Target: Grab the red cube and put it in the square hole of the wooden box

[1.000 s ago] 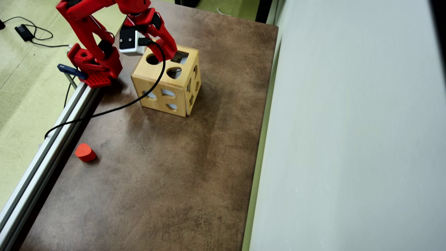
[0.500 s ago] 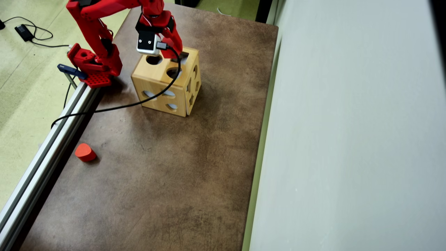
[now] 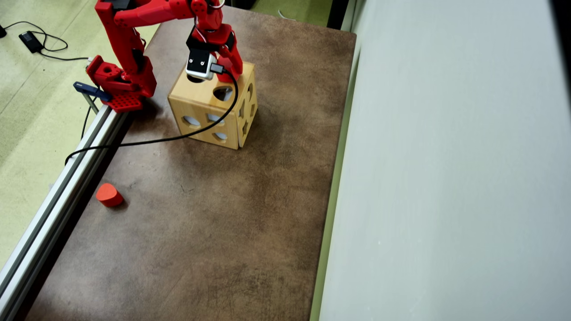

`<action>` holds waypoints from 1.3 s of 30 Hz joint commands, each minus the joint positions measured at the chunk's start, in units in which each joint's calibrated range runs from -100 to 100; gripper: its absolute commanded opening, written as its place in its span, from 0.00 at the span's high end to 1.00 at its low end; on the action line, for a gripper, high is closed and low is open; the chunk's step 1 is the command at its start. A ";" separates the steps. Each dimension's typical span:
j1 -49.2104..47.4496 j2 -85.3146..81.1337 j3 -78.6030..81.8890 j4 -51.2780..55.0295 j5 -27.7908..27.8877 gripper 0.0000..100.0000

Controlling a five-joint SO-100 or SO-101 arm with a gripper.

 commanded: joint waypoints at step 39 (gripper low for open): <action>-2.34 5.22 -14.57 8.40 -2.30 0.98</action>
